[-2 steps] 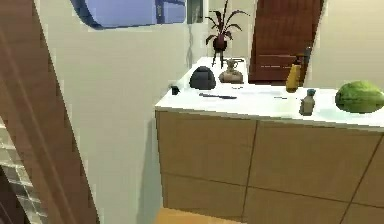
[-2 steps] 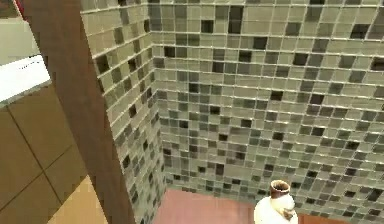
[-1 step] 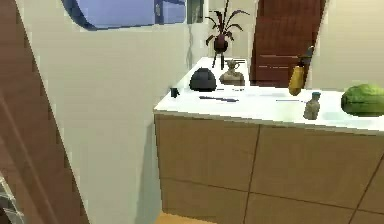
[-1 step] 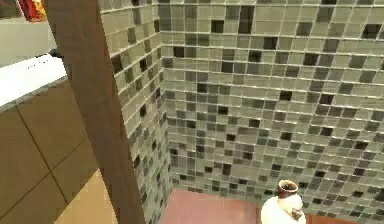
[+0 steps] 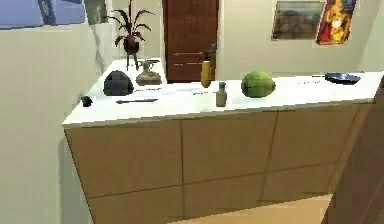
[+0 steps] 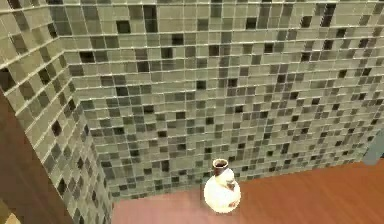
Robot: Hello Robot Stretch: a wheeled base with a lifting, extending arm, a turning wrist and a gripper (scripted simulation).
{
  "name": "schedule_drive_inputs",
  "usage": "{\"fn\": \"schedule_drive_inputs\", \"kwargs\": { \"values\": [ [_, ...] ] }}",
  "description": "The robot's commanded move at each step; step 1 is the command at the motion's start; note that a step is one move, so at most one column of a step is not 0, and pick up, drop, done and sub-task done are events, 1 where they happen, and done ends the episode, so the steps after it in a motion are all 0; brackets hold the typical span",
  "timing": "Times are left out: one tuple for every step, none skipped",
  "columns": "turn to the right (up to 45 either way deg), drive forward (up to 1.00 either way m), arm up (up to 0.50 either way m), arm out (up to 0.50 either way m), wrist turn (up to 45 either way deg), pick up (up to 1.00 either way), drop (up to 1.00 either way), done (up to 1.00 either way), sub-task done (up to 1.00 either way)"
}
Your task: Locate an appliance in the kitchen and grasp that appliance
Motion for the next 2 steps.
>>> {"fn": "schedule_drive_inputs", "kwargs": {
  "values": [
    [0.0, 0.75, 0.00, 0.00, 0.0, 0.00, 0.00, 0.00, 0.00],
    [-45.0, 0.00, 0.00, 0.00, 0.0, 0.00, 0.00, 0.00, 0.00]
  ]
}}
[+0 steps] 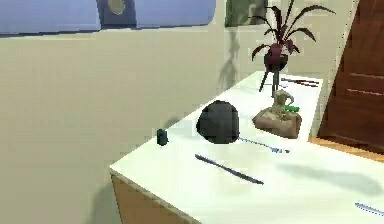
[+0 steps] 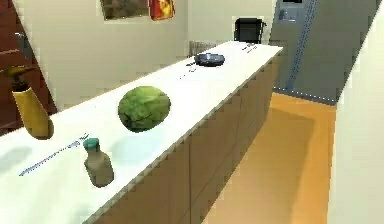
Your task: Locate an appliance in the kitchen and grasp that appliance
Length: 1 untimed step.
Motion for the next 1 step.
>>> {"fn": "schedule_drive_inputs", "kwargs": {
  "values": [
    [-45.0, 0.00, 0.00, 0.00, 0.0, 0.00, 0.00, 0.00, 0.00]
  ]
}}
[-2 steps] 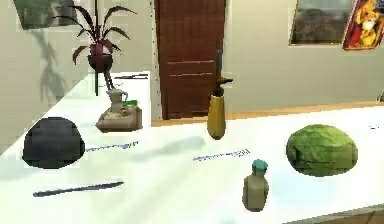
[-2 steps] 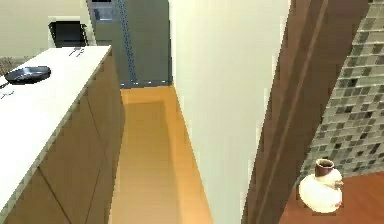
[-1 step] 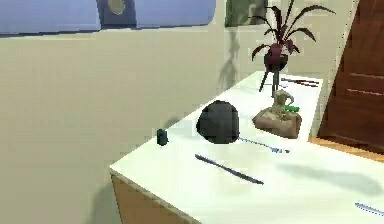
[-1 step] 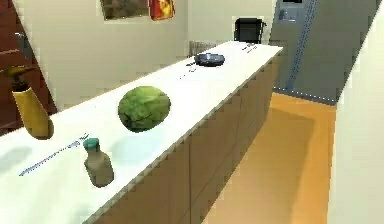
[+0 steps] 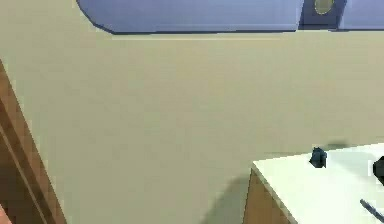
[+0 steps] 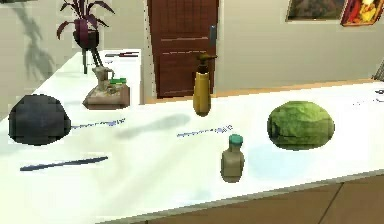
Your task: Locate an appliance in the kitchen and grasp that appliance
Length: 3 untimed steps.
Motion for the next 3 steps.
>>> {"fn": "schedule_drive_inputs", "kwargs": {
  "values": [
    [-18.0, 0.00, 0.00, 0.00, 0.0, 0.00, 0.00, 0.00, 0.00],
    [30.0, 0.00, 0.00, 0.00, 0.0, 0.00, 0.00, 0.00, 0.00],
    [0.0, 0.35, 0.00, 0.00, 0.0, 0.00, 0.00, 0.00, 0.00]
  ]
}}
